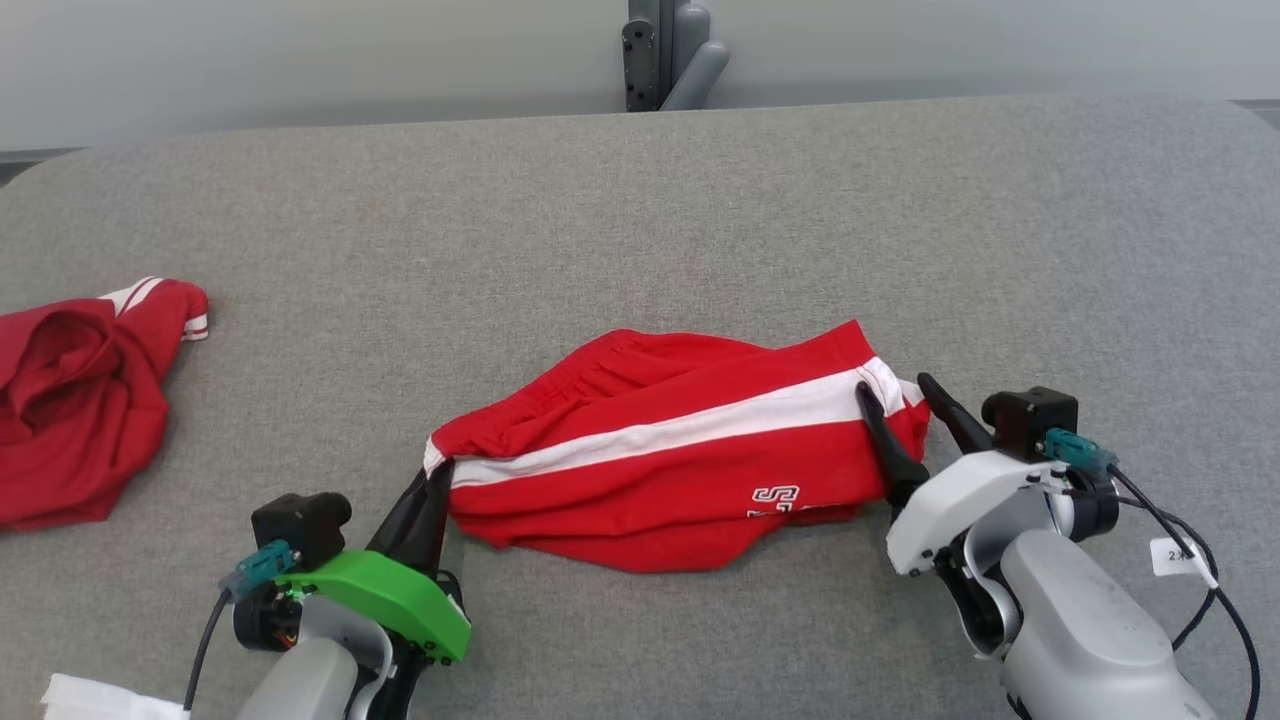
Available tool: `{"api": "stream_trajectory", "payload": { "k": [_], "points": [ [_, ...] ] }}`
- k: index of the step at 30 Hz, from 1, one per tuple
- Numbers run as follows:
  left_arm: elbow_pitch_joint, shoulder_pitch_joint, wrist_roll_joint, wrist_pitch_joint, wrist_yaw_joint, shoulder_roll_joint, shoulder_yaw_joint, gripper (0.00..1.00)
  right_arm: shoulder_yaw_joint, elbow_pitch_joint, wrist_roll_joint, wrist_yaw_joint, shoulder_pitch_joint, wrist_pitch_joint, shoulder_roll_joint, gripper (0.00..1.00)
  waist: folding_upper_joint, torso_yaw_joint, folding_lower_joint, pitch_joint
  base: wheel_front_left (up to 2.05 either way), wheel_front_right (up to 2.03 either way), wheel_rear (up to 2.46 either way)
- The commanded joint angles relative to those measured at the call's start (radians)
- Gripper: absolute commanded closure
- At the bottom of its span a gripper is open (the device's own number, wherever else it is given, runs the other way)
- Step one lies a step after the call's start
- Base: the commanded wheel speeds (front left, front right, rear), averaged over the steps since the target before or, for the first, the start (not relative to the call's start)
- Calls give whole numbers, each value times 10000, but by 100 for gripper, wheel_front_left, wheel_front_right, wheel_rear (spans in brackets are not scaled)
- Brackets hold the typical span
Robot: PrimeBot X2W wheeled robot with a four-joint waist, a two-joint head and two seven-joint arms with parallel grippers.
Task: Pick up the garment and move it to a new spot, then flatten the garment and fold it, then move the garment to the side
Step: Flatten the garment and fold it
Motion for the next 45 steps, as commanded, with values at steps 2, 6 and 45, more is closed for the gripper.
{"api": "stream_trajectory", "payload": {
  "k": [2,6,45],
  "points": [
    [-99,338,404,-33,20,-135,537,100,-286,10,-303,-7,333,-109,17,0,86,-53,0,-156,0,0,0],
    [-342,908,1181,-32,20,-408,1450,0,-801,-428,-511,-7,822,-109,193,0,86,-91,0,-358,0,0,0],
    [-901,1894,2377,-36,20,-1450,2665,0,-898,10,-345,-7,682,-109,818,0,86,328,0,-483,0,0,0]
  ]
}}
